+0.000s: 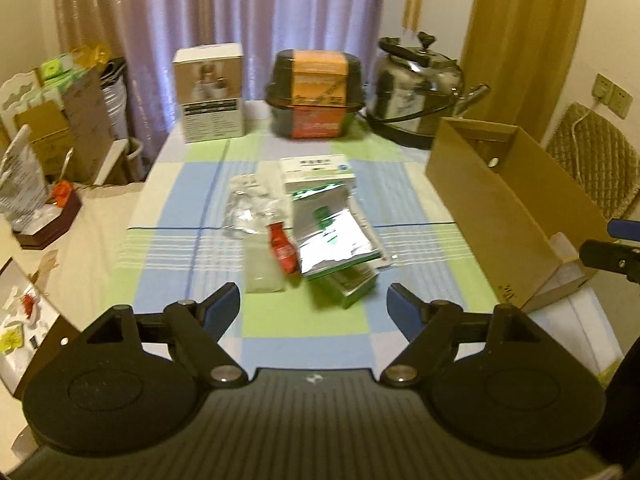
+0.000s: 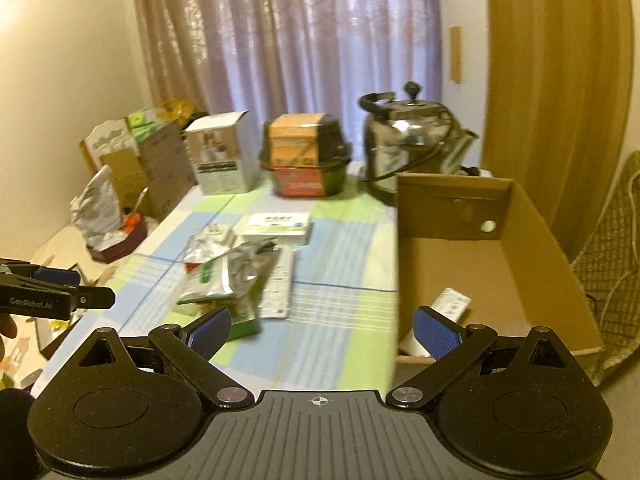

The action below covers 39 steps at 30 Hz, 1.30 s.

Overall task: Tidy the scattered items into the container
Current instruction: 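Withdraw both tools from the cardboard box back toward the table, then grasp the silver foil bag with the right tool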

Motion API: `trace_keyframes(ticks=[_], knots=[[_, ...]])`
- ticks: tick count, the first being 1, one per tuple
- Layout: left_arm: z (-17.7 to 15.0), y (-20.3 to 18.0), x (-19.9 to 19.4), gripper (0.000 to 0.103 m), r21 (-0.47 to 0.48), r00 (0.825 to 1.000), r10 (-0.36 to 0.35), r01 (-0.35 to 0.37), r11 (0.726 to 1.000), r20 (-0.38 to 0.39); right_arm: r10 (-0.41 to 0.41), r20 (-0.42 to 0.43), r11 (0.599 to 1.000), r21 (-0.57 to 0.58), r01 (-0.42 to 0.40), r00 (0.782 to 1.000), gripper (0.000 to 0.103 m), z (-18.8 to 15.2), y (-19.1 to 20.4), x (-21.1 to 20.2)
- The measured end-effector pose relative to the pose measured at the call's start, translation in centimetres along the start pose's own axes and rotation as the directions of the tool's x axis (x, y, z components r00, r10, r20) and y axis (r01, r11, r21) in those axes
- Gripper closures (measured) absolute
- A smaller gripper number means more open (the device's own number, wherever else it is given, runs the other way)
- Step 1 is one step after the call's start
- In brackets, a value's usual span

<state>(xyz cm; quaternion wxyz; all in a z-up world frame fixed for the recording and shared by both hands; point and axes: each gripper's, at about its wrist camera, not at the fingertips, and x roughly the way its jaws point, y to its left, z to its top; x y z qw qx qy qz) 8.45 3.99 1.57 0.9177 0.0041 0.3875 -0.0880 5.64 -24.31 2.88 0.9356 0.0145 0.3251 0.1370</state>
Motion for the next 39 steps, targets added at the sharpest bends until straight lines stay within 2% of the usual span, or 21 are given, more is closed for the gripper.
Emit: trace_keyframes(ticks=[9, 18, 25, 28, 33, 39], knots=[[-1.1, 2.8, 0.3, 0.016, -0.028, 0.999, 0.045, -0.046, 0.999, -0.018, 0.047, -0.049, 0.998, -0.036, -0.048, 0.998, 0.001, 0.8, 3.4, 2.3], [-1.5, 4.5, 2.7, 0.001, -0.001, 0.996, 0.086, -0.086, 0.996, -0.032, 0.073, -0.16, 0.996, -0.032, -0.079, 0.984, 0.001, 2.9, 5.8, 7.8], [-1.6, 6.5, 5.6, 0.001, -0.033, 0.995, 0.093, -0.094, 0.995, -0.045, 0.087, -0.233, 0.994, -0.038, -0.099, 0.969, 0.001, 5.7, 8.3, 14.3], [-1.3, 7.1, 7.2, 0.001, -0.025, 0.995, 0.086, -0.087, 0.996, -0.054, 0.088, -0.284, 0.994, -0.029, -0.101, 0.955, 0.001, 6.8, 9.2, 17.8], [-0.4, 8.2, 9.5, 0.001, 0.004, 0.995, 0.077, -0.077, 0.997, -0.056, 0.075, -0.362, 0.997, -0.006, -0.083, 0.929, 0.001, 7.9, 9.8, 23.2], [0.7, 9.8, 12.2, 0.001, 0.006, 0.995, 0.093, -0.093, 0.996, -0.044, 0.049, -0.409, 0.999, 0.008, -0.05, 0.911, 0.001, 8.3, 9.9, 27.6]])
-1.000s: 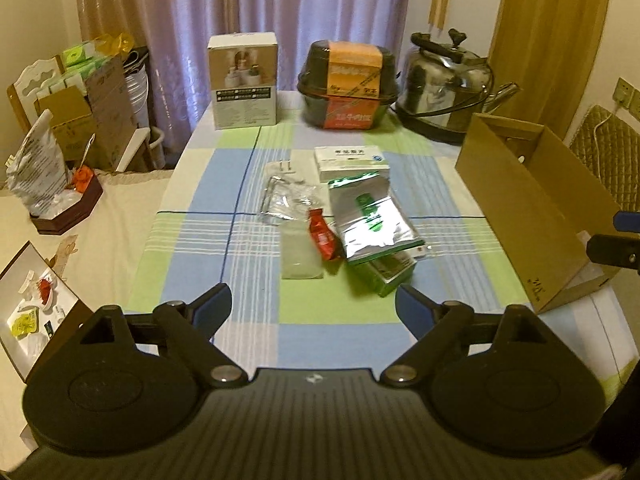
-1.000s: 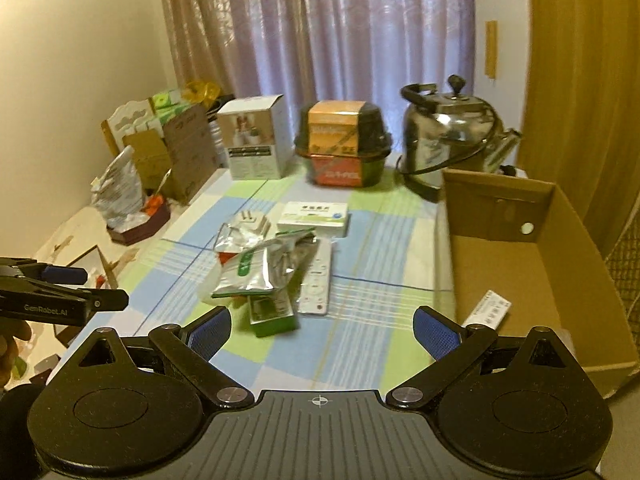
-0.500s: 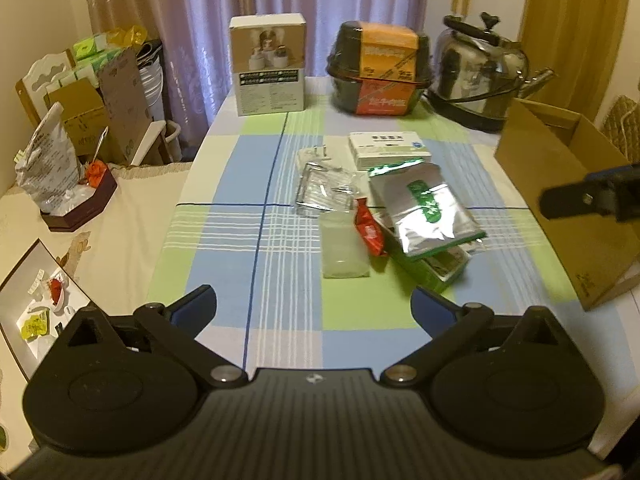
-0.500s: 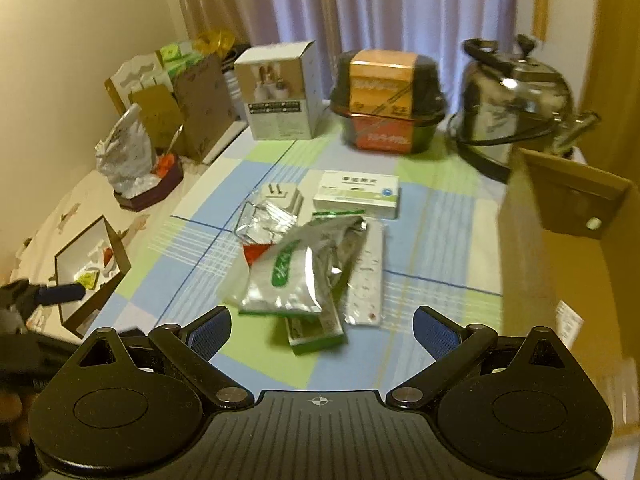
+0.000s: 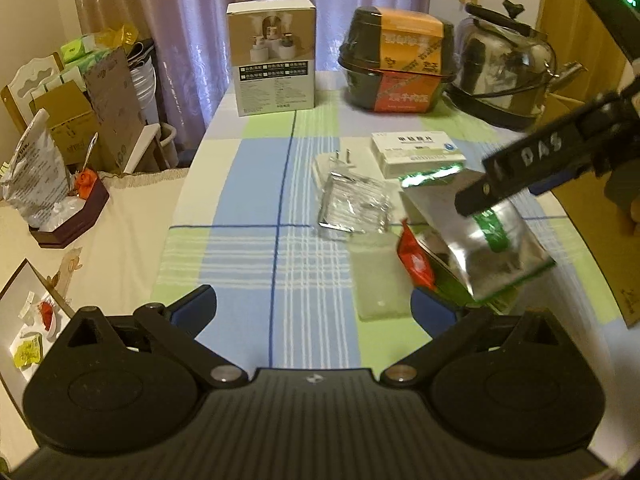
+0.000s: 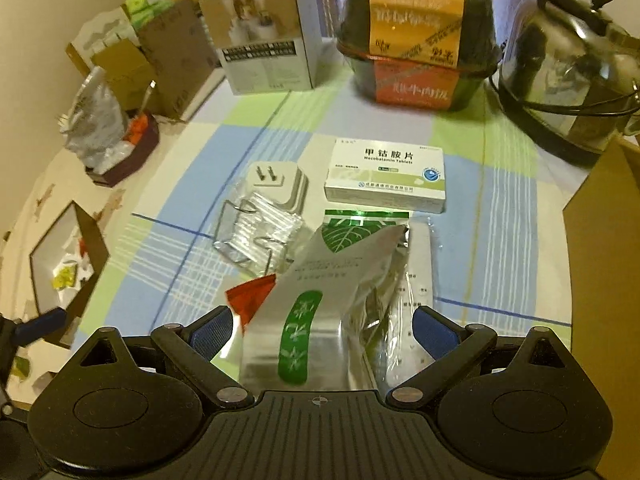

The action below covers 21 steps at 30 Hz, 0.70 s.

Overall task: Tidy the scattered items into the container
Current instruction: 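Grasp the silver foil bag with the right tool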

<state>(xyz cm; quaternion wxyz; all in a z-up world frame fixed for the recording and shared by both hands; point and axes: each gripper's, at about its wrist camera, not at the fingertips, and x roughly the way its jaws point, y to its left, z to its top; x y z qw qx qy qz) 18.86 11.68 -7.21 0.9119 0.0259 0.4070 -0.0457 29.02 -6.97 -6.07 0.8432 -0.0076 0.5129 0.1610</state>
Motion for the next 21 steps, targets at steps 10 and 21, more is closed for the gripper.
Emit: trace_keyframes(ticks=[10, 21], knots=[[0.0, 0.5, 2.8, 0.001, -0.042, 1.0, -0.001, 0.002, 0.999, 0.014, -0.062, -0.046, 0.998, -0.025, 0.06, 0.997, 0.002, 1.2, 0.2, 4.0], [-0.6, 0.5, 3.5, 0.001, -0.065, 1.0, -0.018, 0.018, 0.998, 0.008, -0.119, -0.086, 0.99, -0.08, 0.112, 0.989, 0.032, 1.0, -0.3, 6.1]])
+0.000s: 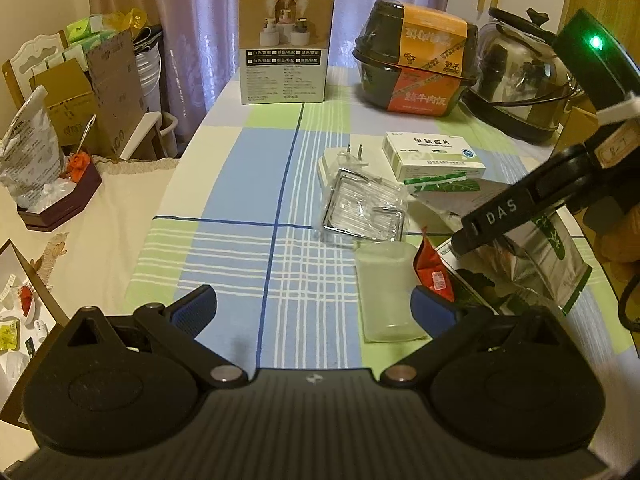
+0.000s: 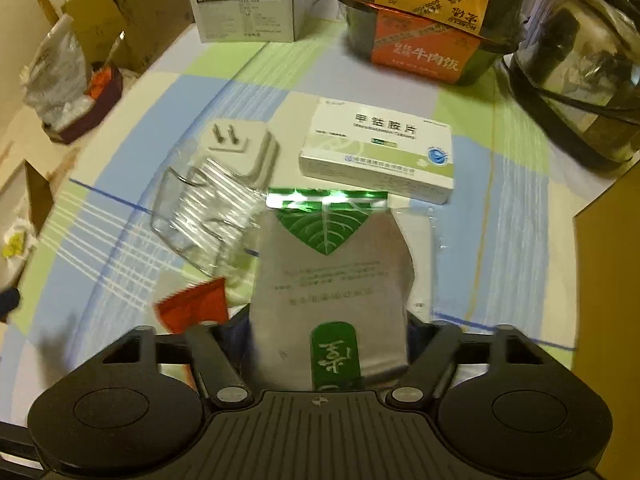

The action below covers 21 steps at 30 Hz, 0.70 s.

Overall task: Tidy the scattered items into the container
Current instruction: 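Grasp the silver foil bag with the right tool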

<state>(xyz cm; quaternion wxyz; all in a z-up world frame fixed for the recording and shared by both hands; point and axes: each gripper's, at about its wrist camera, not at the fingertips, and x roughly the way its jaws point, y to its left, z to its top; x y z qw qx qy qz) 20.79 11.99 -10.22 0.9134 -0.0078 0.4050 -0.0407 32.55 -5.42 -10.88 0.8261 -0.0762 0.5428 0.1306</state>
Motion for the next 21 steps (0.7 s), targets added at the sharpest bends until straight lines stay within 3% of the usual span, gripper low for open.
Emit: trace_keyframes(ticks=[6, 14, 19, 21], knots=[[0.3, -1.0, -0.2, 0.001, 0.011, 0.999, -0.034, 0.034, 0.999, 0.003, 0.038, 0.025, 0.999, 0.011, -0.038, 0.999, 0.05, -0.5, -2.1, -1.0], [1.2, -3.8, 0.5, 0.004, 0.022, 0.993, -0.117, 0.117, 0.993, 0.003, 0.063, 0.107, 0.997, 0.038, -0.068, 0.992, 0.053, -3.0, -4.8, -4.3], [1.9, -5.3, 2.0, 0.017, 0.007, 0.99, -0.139, 0.139, 0.99, -0.019, 0.06, 0.152, 0.995, 0.066, -0.07, 0.987, 0.053, -5.6, -6.3, -6.2], [2.1, -5.5, 2.8, 0.027, -0.011, 0.99, -0.138, 0.138, 0.99, -0.031, 0.06, 0.162, 0.994, 0.079, -0.073, 0.985, 0.053, -6.5, -6.8, -6.7]])
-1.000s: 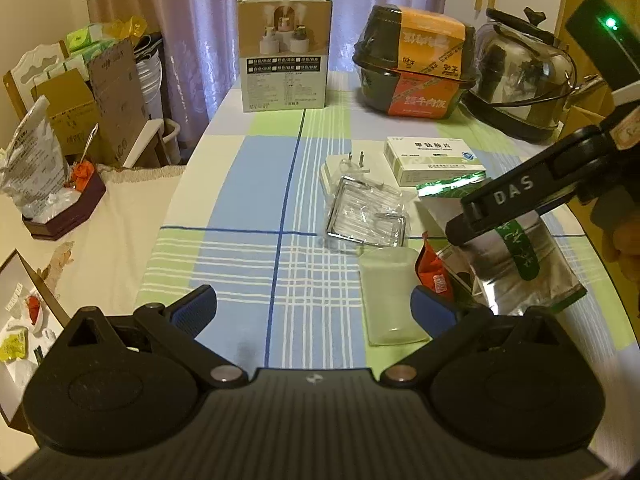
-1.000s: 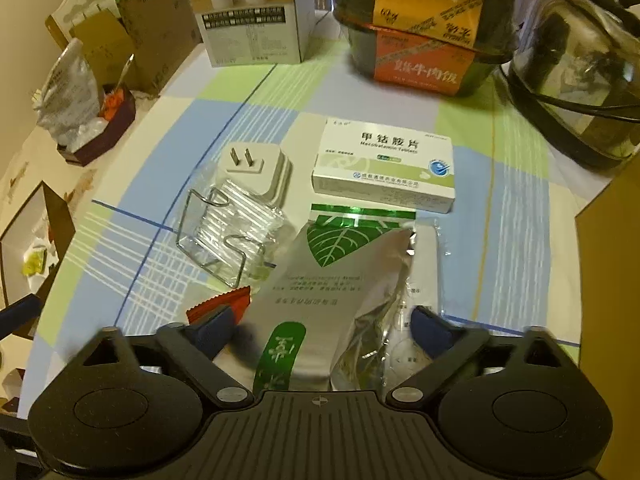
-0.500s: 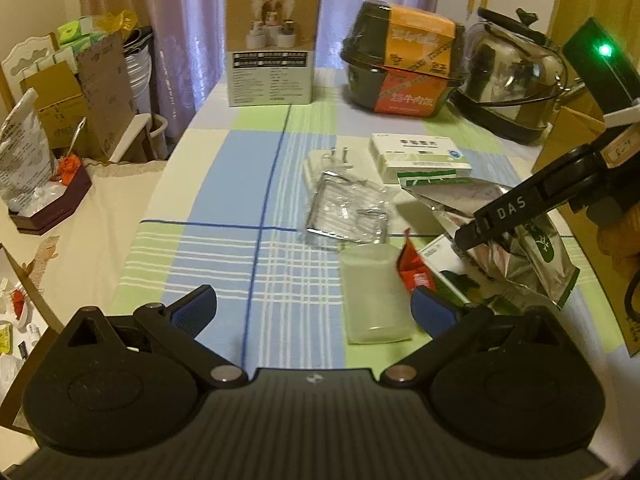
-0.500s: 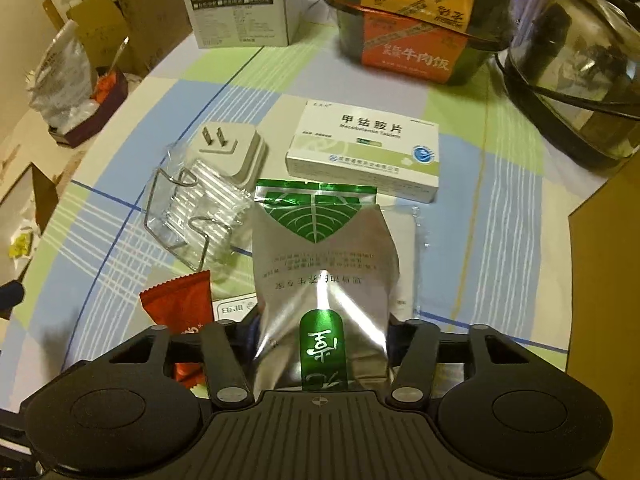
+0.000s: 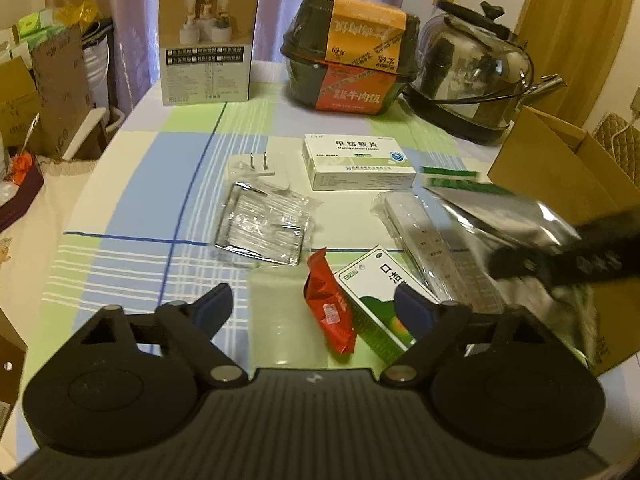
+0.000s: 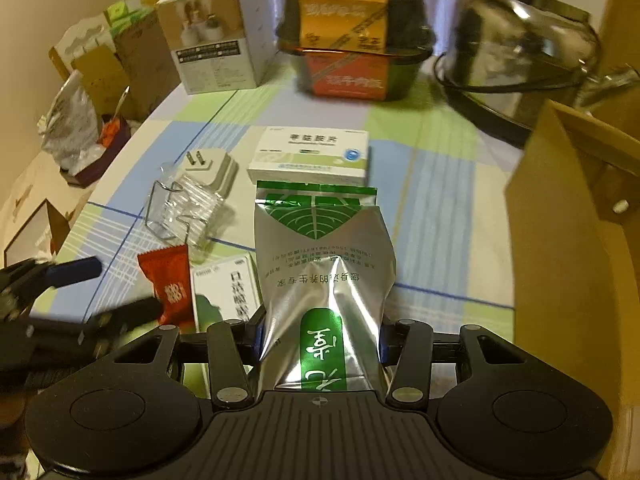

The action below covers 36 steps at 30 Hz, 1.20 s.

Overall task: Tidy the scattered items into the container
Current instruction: 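Grasp the silver foil bag with the right tool, then grasp the red candy packet with the left tool while the right holds the foil bag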

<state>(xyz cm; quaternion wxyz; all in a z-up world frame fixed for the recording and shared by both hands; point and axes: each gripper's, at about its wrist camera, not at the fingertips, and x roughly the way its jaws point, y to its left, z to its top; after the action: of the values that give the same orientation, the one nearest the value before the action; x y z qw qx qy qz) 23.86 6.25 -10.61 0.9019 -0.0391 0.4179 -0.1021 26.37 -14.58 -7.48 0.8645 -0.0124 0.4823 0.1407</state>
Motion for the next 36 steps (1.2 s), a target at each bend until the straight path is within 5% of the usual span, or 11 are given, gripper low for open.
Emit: trace_keyframes(ticks=[5, 16, 22, 29, 36], knots=[[0.1, 0.5, 1.8, 0.053, -0.049, 0.999, -0.017, 0.015, 0.999, -0.037, 0.001, 0.019, 1.0, 0.022, -0.001, 1.0, 0.053, -1.3, -1.2, -1.1], [0.3, -0.3, 1.8, 0.089, 0.049, 0.998, 0.009, -0.006, 0.999, -0.06, 0.019, 0.035, 0.999, 0.032, -0.02, 0.999, 0.053, -2.1, -1.8, -1.4], [-0.7, -2.4, 0.4, 0.093, 0.131, 0.997, -0.018, 0.028, 0.991, -0.073, 0.019, 0.038, 0.999, 0.045, -0.02, 0.999, 0.053, -2.8, -2.1, -2.1], [-3.5, -5.5, -2.4, 0.093, 0.217, 0.975, -0.133, 0.17, 0.961, -0.177, 0.027, 0.029, 0.998, 0.062, -0.029, 0.999, 0.053, -4.6, -2.3, -3.6], [-5.5, -5.7, -2.9, 0.089, 0.197, 0.976, -0.125, 0.16, 0.967, -0.18, 0.039, 0.016, 0.996, 0.08, -0.04, 0.999, 0.053, -6.3, -2.4, -4.6]])
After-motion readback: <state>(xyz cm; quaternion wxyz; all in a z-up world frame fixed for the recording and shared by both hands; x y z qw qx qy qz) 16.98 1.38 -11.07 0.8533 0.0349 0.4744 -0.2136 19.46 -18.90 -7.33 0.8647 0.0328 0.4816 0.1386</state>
